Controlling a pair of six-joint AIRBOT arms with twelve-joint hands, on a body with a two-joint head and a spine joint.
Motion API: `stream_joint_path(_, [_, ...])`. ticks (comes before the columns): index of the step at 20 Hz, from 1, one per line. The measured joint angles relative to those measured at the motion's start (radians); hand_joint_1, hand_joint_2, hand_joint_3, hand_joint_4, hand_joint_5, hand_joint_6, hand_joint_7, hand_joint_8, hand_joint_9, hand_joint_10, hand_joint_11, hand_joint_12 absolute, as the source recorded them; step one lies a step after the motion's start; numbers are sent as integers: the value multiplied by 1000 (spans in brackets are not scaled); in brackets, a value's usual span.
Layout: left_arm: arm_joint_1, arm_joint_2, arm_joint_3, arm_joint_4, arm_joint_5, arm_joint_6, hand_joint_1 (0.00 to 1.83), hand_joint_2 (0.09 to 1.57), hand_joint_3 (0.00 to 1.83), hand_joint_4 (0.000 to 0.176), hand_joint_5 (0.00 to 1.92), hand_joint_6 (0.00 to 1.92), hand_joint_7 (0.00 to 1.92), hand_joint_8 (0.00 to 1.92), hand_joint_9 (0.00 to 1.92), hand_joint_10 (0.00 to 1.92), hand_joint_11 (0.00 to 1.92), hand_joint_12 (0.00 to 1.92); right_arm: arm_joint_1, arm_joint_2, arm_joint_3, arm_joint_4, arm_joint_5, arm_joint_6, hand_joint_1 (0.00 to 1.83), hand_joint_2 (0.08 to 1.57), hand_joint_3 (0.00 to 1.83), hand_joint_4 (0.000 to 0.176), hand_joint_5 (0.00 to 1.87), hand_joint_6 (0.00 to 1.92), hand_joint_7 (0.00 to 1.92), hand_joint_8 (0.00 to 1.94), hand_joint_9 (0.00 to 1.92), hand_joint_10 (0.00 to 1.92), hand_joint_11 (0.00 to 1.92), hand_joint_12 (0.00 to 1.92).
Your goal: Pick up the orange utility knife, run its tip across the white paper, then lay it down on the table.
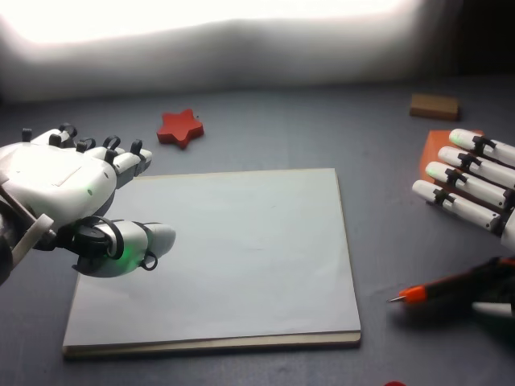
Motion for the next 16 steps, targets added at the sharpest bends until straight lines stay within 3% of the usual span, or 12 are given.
stream_joint_path(6, [0,0,0,1,0,0,30,1306,1,52,74,0,143,0,263,1,0,881,0,24,-26,4,42,4,189,881,0,0,0,0,0,0,0,0,0,0])
stream_joint_path(9, [-4,0,5,0,3,2,46,1300,0,50,99,5,170,5,290,10,0,977,0,72,-63,24,54,32,14,942,3,0,31,4,92,6,81,15,20,20])
stream_joint_path(11, [-27,0,8,-3,-3,14,26,1303,0,37,144,15,211,11,290,7,0,965,2,130,-121,82,60,111,0,979,0,0,301,26,364,22,321,27,0,675])
stream_joint_path(12, [-31,0,8,2,-3,14,26,1305,0,14,265,29,348,22,313,10,0,974,6,145,-137,97,59,139,0,1029,8,0,513,85,579,56,523,94,0,1060])
stream_joint_path(13, [-42,0,7,1,-2,18,47,1302,0,0,364,29,477,23,357,15,0,1040,8,180,-167,110,59,188,15,1055,4,0,673,118,756,65,679,189,57,1288])
stream_joint_path(14, [-51,0,4,1,-1,22,118,1287,0,0,533,41,658,38,513,54,0,1243,8,209,-187,101,57,214,2,1078,0,0,828,189,930,161,739,608,252,1501])
stream_joint_path(15, [-57,0,3,1,0,23,146,1284,0,0,668,72,806,81,717,161,88,1410,8,230,-199,97,56,231,0,1095,1,0,944,451,1079,449,854,1031,527,1674])
stream_joint_path(16, [-72,0,3,0,11,31,142,1283,0,0,749,70,860,162,656,645,158,1553,7,259,-219,112,59,248,0,1088,0,0,977,697,1137,712,953,1269,691,1768])
